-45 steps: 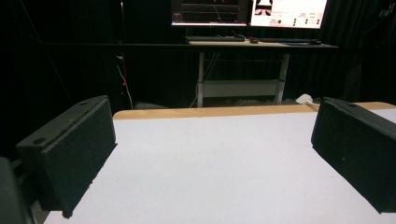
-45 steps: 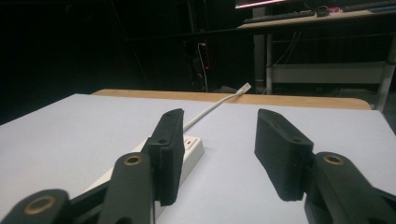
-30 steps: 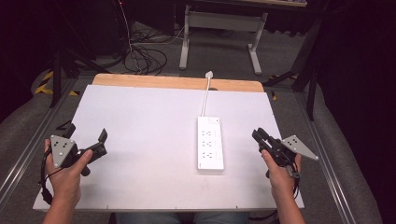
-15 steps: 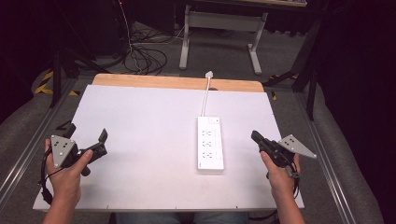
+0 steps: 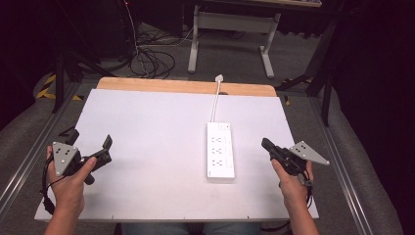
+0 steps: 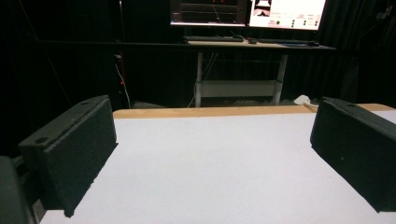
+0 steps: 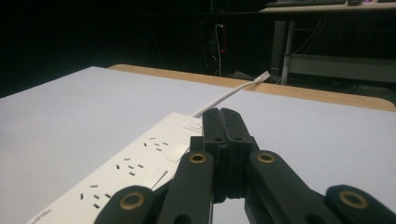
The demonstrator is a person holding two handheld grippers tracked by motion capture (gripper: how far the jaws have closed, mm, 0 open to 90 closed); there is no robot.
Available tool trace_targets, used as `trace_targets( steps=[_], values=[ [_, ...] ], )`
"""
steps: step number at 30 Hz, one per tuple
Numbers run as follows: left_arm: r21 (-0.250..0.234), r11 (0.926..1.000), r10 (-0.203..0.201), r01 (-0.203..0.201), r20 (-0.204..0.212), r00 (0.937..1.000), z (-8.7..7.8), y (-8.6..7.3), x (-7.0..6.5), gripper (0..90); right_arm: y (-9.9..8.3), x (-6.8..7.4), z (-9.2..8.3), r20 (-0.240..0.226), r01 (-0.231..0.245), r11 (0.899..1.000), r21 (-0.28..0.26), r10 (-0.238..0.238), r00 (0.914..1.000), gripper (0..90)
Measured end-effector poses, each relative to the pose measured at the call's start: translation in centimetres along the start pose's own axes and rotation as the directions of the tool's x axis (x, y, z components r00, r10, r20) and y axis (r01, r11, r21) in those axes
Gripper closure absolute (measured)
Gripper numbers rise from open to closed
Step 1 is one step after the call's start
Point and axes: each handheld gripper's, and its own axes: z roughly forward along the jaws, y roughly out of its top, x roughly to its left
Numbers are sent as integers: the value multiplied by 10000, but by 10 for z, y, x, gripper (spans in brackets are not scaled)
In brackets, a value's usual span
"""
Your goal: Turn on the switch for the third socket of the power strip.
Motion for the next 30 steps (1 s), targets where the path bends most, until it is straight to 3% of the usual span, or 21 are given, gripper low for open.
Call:
trace_targets(
  steps=[30],
  values=[
    [43, 9999, 141, -141, 38, 9999, 1, 0, -2, 9, 3, 7, 3, -302, 188, 9997, 178, -183, 9994, 900]
  ],
)
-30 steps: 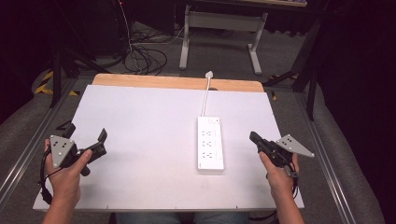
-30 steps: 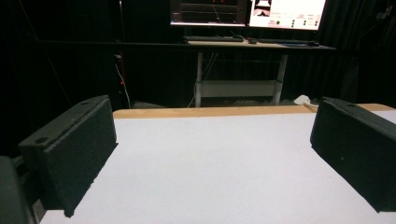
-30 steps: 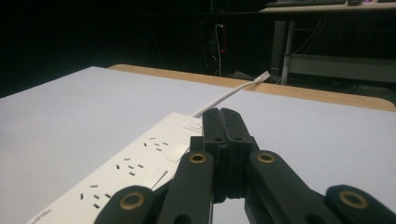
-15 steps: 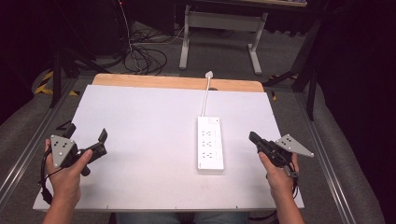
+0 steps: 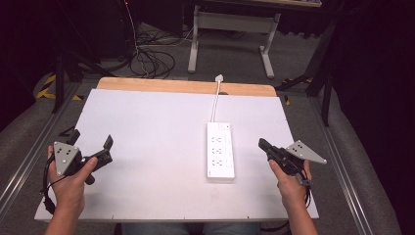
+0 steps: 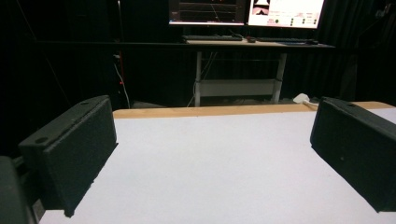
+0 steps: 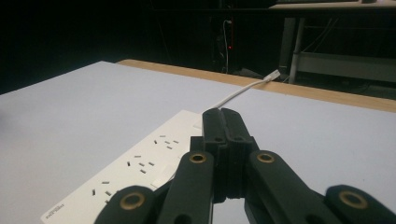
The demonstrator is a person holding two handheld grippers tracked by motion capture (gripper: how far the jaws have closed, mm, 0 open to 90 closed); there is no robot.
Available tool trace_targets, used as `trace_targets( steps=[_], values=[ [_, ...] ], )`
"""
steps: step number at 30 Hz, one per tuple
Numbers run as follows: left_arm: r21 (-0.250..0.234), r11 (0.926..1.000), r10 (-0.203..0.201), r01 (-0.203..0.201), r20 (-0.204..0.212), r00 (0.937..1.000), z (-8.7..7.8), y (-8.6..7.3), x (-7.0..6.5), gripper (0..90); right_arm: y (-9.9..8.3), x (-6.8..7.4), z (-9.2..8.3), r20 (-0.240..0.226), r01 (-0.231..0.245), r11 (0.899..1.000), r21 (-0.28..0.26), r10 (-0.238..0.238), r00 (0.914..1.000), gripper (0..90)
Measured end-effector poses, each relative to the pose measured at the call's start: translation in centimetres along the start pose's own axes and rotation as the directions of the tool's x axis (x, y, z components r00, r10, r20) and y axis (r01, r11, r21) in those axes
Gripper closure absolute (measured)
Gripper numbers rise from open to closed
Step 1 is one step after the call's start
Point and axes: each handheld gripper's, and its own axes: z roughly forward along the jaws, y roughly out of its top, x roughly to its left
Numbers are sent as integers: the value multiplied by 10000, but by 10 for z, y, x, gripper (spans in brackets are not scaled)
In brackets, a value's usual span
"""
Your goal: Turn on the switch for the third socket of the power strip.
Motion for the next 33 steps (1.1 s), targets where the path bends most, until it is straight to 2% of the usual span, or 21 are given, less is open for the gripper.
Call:
trace_targets(
  steps=[21, 33],
  values=[
    [-2, 10000, -3, 3, 15, 10000, 0, 0, 0, 9, 2, 10, 8, -352, 200, 9997, 162, -194, 9992, 900],
    [6, 10000, -2, 2, 31, 10000, 0, 0, -1, 10, 3, 22, 18, -710, 477, 9980, 414, -447, 9965, 900]
  ],
)
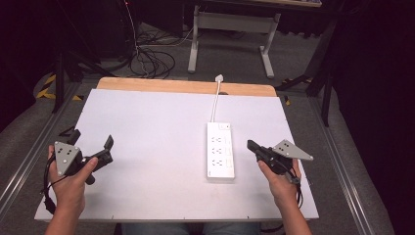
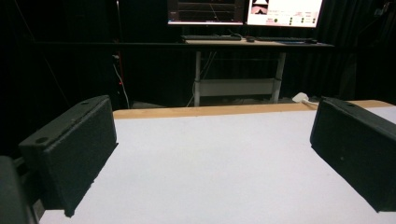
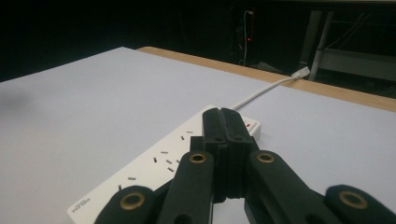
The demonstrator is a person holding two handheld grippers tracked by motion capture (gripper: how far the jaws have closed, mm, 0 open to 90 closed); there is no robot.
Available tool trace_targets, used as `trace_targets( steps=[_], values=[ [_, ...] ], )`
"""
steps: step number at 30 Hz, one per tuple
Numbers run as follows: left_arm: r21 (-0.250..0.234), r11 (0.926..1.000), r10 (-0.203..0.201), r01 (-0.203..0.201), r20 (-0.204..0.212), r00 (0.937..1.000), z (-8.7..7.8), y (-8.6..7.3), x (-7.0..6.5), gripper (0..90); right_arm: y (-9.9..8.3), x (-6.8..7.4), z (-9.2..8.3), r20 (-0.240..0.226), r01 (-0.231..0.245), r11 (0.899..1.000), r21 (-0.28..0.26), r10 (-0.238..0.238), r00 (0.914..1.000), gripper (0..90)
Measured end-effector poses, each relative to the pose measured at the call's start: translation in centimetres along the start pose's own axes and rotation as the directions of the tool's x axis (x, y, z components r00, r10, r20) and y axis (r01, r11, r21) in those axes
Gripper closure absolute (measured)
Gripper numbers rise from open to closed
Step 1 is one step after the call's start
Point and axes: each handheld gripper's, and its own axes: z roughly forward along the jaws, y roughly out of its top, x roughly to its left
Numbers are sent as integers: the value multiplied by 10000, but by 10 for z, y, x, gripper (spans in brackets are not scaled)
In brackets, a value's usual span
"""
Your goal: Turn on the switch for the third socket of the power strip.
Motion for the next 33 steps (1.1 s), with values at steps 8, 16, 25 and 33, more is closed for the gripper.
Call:
trace_targets(
  steps=[8, 16, 25, 33],
  values=[
    [20, 10000, 31, -31, 15, 10000, 0, 0, 0, 11, 0, 5, 4, -223, 146, 9998, 144, -143, 9996, 900],
    [66, 10000, 5, -6, 106, 9999, 1, -1, 0, 11, 0, 6, 6, -247, 192, 9996, 202, -187, 9995, 900],
    [75, 10000, 21, -22, 137, 9999, 1, -1, -1, 11, 0, 7, 7, -370, 282, 9992, 290, -272, 9989, 900],
    [79, 10000, 49, -50, 133, 9999, 1, 0, -1, 11, 0, 11, 10, -514, 410, 9983, 402, -390, 9979, 900]
  ],
)
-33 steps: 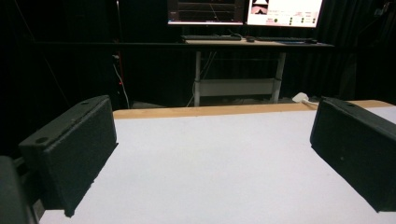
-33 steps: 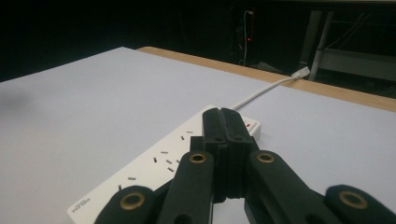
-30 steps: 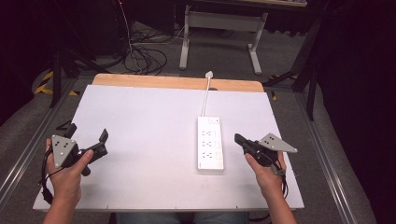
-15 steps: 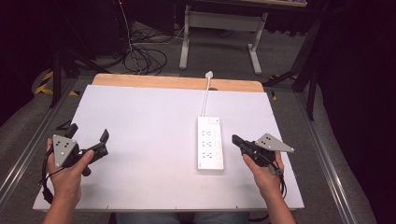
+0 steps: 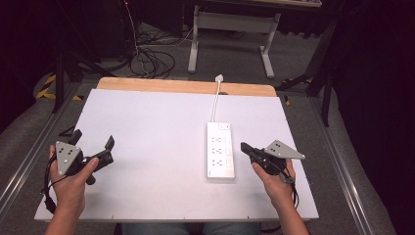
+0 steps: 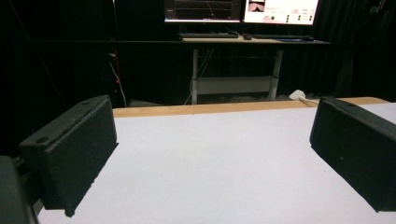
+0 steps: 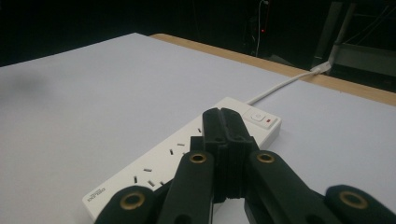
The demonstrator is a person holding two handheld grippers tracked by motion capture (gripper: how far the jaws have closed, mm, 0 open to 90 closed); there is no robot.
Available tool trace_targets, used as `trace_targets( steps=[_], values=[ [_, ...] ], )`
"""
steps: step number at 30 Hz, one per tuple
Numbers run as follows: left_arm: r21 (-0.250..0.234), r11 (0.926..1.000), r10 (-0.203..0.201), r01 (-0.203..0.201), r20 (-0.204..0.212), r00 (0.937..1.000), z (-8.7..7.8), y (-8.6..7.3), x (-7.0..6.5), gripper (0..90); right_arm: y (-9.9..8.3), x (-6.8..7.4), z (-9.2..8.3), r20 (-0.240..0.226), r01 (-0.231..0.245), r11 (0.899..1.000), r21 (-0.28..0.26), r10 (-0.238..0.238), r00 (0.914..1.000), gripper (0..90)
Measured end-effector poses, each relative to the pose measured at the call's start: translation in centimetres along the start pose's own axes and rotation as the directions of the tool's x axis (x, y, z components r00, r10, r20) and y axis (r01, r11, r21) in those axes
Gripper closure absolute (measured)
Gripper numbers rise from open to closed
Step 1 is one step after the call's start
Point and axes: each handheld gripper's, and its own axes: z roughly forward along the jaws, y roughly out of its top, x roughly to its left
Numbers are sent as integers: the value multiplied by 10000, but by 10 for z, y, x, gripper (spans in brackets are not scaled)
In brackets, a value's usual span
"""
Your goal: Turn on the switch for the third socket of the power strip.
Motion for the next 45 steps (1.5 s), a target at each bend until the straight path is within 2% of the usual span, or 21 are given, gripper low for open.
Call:
trace_targets(
  steps=[10, 30, 45],
  values=[
    [-1, 10000, 37, -37, -7, 10000, 1, 0, 0, 12, 0, 3, 5, -189, 160, 9996, 237, -156, 9997, 900],
    [58, 9999, 92, -93, 37, 10000, 1, 0, 0, 12, -3, 7, 12, -381, 190, 9970, 747, -162, 9991, 900],
    [25, 10000, -39, 39, 18, 10000, 0, 0, 1, 12, -5, 7, 15, -501, 216, 9946, 1016, -165, 9986, 900]
  ],
)
